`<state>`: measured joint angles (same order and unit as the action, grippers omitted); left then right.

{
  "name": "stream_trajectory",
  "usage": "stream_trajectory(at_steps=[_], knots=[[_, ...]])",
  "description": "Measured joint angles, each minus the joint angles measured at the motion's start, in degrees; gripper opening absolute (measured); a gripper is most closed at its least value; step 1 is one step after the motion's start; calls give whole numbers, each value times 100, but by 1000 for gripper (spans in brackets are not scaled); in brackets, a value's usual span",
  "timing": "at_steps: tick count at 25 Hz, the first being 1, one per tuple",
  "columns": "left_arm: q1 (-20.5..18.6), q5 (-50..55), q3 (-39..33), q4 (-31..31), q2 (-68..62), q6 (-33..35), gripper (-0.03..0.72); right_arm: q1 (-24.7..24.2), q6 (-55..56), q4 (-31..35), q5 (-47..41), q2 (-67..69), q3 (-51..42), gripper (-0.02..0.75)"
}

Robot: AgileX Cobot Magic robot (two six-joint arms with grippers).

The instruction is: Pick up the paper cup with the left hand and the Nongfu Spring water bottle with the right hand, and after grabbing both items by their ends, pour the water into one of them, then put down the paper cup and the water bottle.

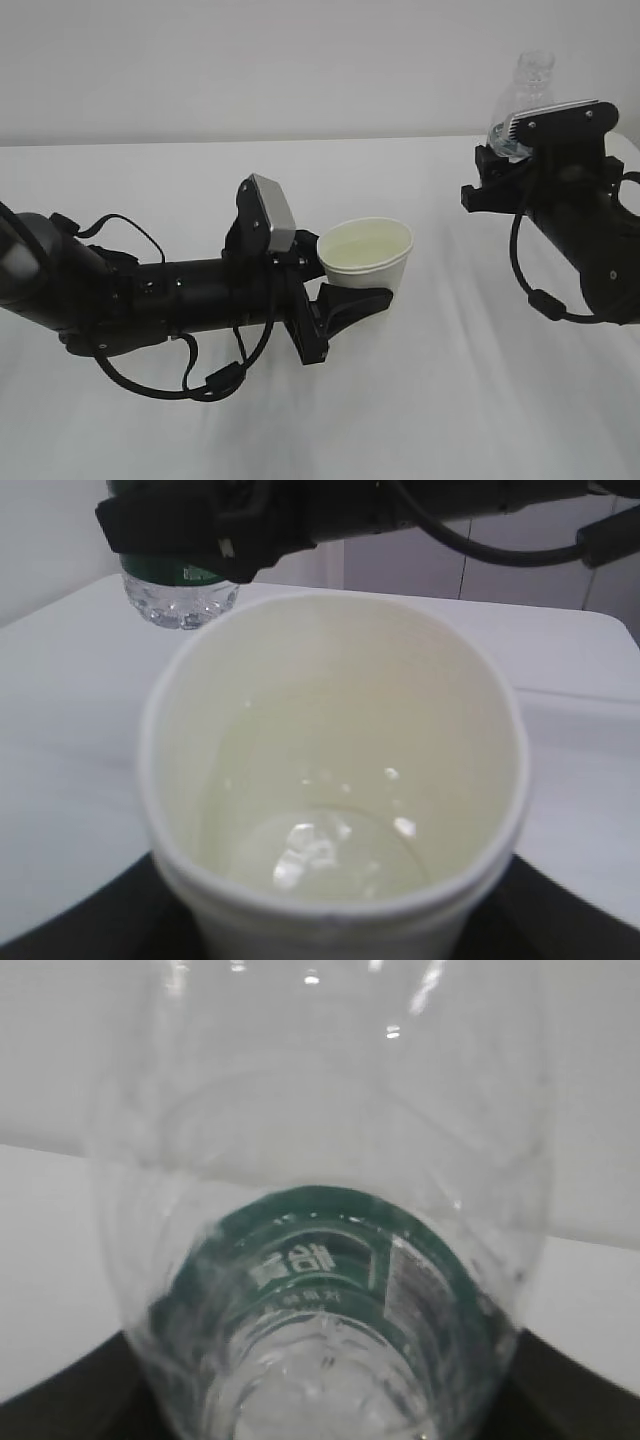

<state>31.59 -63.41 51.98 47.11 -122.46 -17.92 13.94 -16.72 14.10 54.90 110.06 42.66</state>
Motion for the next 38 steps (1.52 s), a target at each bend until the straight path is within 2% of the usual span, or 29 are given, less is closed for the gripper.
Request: stream_trajectory(at_steps=[23, 38], knots=[[0, -17, 0, 0, 0, 0, 421, 0, 551, 0, 449, 940, 0, 484], [0, -17, 0, -10, 0, 0, 421, 0, 575, 0, 484, 1064, 0, 483]])
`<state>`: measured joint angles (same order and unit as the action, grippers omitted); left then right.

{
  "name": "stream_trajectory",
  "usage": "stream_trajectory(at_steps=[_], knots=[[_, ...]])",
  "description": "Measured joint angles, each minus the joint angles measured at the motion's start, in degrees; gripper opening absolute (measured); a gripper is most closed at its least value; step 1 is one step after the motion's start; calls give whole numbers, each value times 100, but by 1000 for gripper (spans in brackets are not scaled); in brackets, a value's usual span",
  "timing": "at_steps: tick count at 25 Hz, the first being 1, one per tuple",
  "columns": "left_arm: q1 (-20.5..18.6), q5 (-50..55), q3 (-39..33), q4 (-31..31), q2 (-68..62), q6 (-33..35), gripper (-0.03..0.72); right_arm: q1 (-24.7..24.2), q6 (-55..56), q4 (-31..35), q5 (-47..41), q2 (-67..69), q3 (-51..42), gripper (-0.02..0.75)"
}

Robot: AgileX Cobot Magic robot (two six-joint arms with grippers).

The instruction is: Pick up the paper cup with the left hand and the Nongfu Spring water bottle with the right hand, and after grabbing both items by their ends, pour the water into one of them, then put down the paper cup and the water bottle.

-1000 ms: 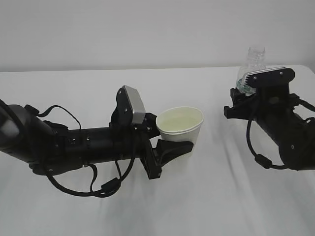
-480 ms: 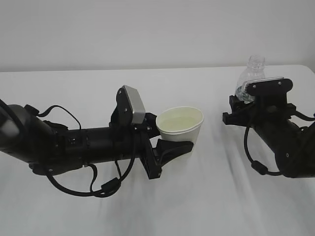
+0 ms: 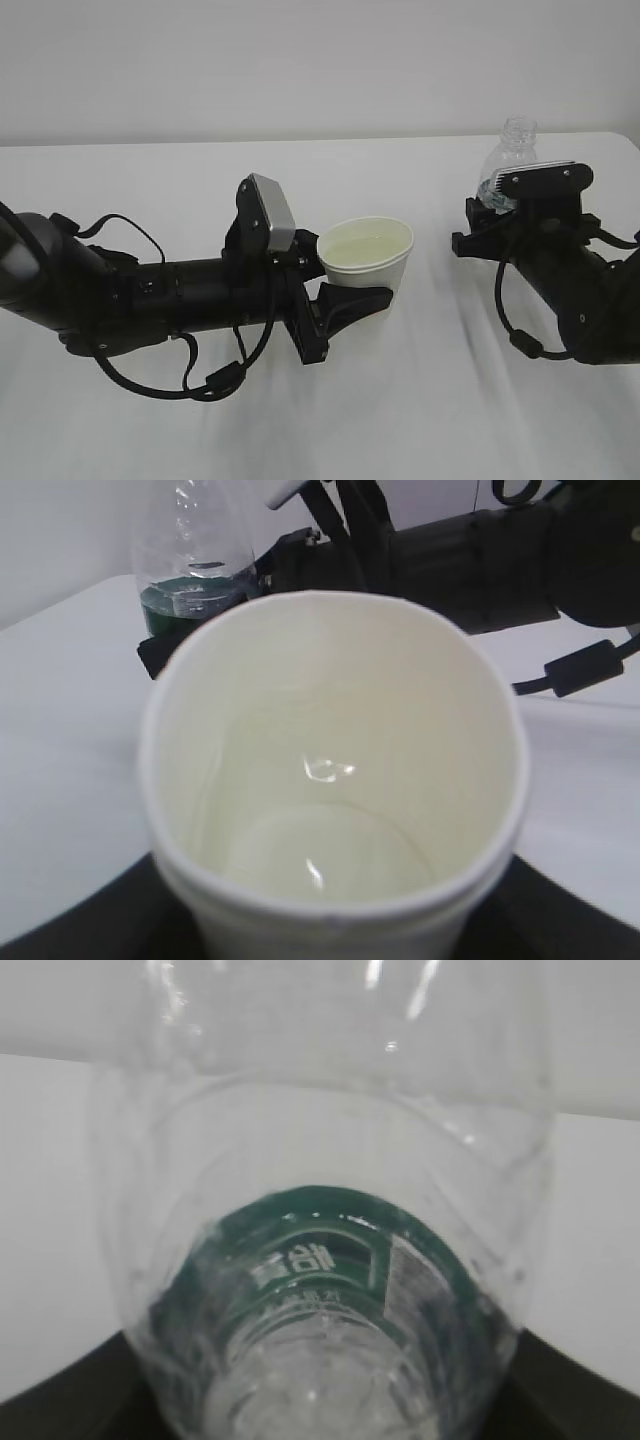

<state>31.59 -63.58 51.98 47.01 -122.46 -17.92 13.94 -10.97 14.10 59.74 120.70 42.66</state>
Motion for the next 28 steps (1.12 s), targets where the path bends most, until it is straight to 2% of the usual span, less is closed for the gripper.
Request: stream_trajectory(at_steps=[8, 19, 28], knots=[[0, 0, 0, -222, 0, 0, 417, 0, 12, 0, 0, 0, 0, 483], [-12, 0, 0, -900, 0, 190, 414, 0, 22, 0, -18, 0, 0, 483], [-357, 0, 0, -1188, 0, 199, 414, 0, 22, 0, -18, 0, 0, 483]])
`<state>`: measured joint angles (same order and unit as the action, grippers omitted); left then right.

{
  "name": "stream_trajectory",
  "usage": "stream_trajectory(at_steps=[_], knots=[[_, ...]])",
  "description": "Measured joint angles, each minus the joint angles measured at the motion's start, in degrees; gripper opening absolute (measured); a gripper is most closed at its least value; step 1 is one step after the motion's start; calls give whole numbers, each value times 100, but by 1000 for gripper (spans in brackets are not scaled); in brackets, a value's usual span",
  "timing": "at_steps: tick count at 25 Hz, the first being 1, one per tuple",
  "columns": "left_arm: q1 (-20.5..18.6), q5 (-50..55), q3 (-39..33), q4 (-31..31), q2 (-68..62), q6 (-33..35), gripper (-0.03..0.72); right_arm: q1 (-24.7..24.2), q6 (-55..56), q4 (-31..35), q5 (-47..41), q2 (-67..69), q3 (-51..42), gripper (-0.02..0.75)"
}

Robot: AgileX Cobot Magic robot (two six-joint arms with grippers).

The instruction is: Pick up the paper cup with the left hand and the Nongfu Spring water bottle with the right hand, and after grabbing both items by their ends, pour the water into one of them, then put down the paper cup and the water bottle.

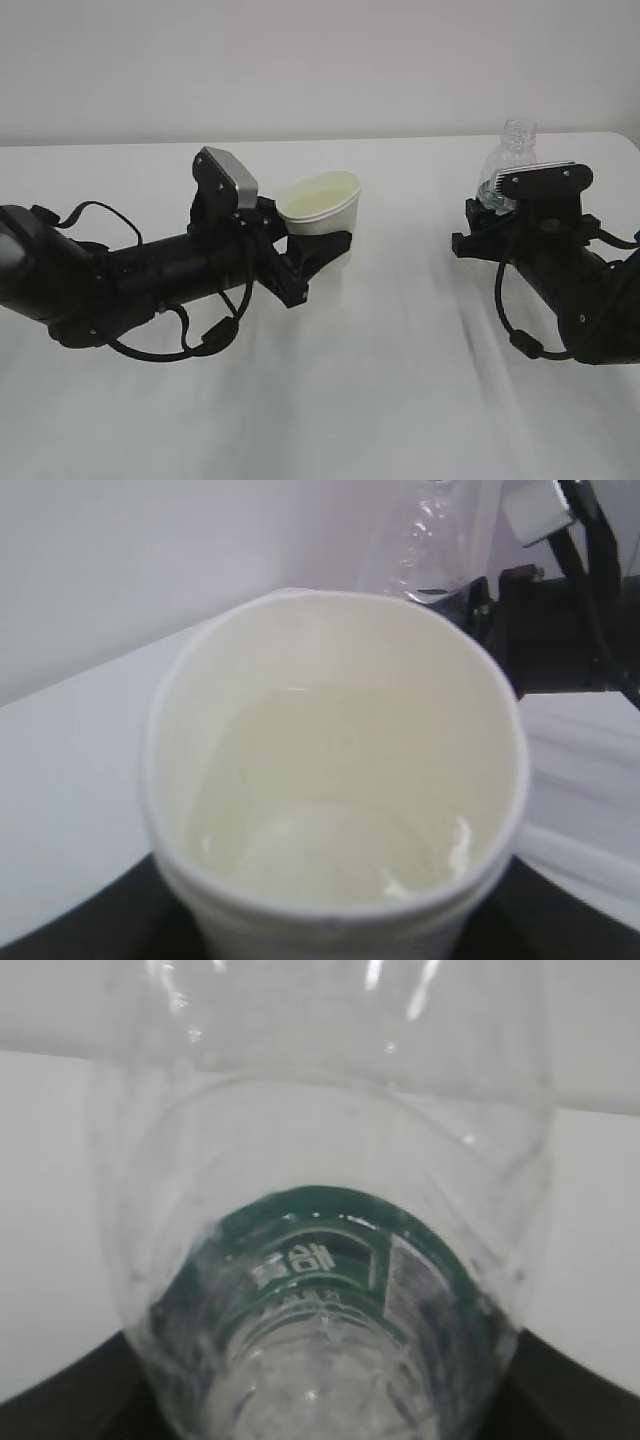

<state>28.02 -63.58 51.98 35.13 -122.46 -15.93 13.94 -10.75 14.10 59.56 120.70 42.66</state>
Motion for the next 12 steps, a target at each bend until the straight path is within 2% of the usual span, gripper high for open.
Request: stream_trajectory(at_steps=[12], knots=[[-557, 11, 0, -139, 0, 0, 412, 0, 0, 17, -14, 0, 0, 483]])
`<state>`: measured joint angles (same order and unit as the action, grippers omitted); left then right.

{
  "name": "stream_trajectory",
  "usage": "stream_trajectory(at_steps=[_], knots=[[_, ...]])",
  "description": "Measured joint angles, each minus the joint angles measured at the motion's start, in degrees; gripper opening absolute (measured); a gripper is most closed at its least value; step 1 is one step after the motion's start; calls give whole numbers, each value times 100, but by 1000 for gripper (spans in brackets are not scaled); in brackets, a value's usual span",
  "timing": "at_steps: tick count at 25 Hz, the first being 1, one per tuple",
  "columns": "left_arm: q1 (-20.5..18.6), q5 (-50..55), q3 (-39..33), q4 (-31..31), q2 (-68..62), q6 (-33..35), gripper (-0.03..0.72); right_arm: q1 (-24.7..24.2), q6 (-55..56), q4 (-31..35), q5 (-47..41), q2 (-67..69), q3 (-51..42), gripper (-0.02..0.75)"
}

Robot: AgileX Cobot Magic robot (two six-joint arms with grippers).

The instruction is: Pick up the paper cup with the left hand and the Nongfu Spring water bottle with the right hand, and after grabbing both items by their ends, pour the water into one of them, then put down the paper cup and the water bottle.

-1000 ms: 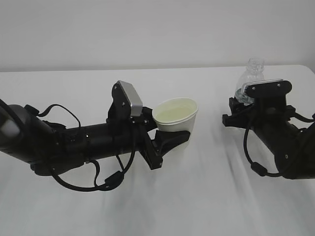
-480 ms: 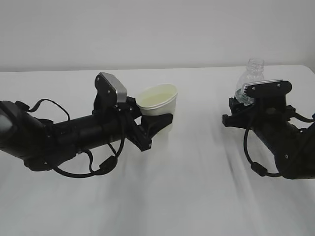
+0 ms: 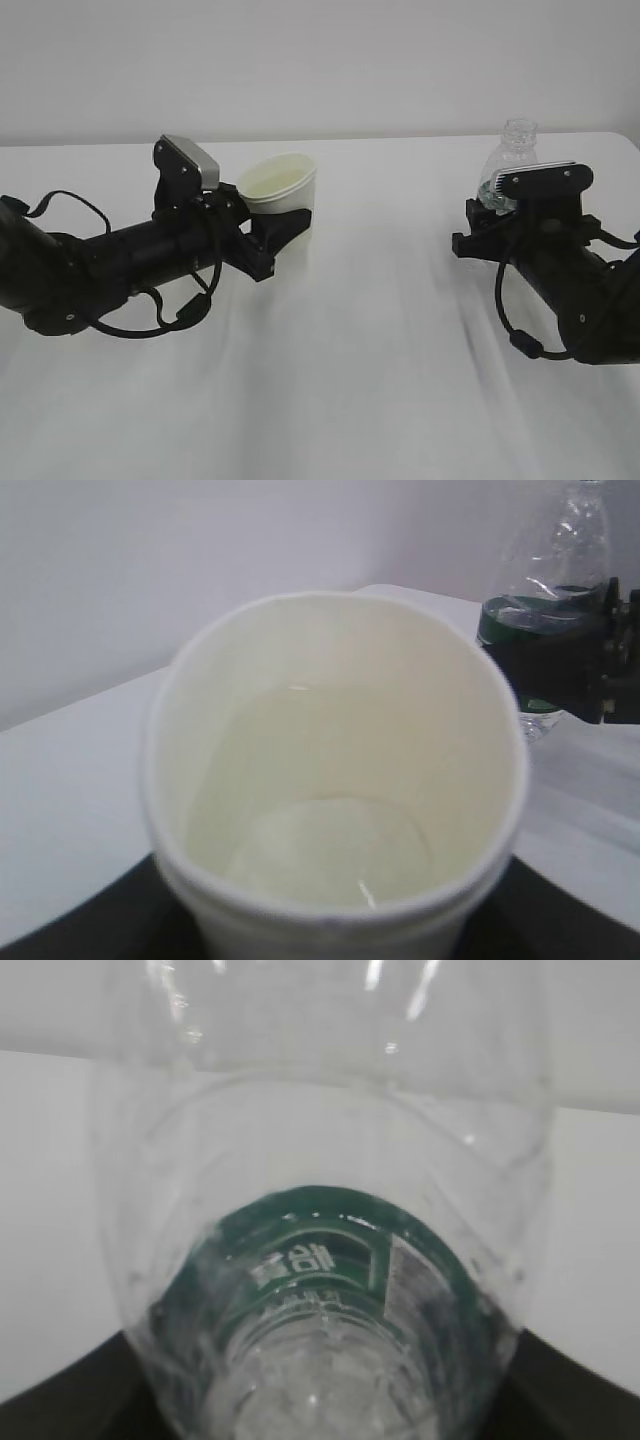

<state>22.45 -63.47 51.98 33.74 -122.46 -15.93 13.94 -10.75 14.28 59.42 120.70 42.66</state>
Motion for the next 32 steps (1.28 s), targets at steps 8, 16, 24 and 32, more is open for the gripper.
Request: stream_trajectory(at_steps=[8, 16, 24, 32], knots=[[-308, 111, 0, -12, 0, 3, 409, 0, 0, 9, 0, 0, 0, 483], [-618, 131, 0, -12, 0, 12, 409, 0, 0, 9, 0, 0, 0, 483], [-991, 131, 0, -156, 0, 12, 408, 0, 0, 9, -4, 0, 0, 483], [-1235, 131, 0, -599, 0, 123, 408, 0, 0, 9, -4, 0, 0, 483]])
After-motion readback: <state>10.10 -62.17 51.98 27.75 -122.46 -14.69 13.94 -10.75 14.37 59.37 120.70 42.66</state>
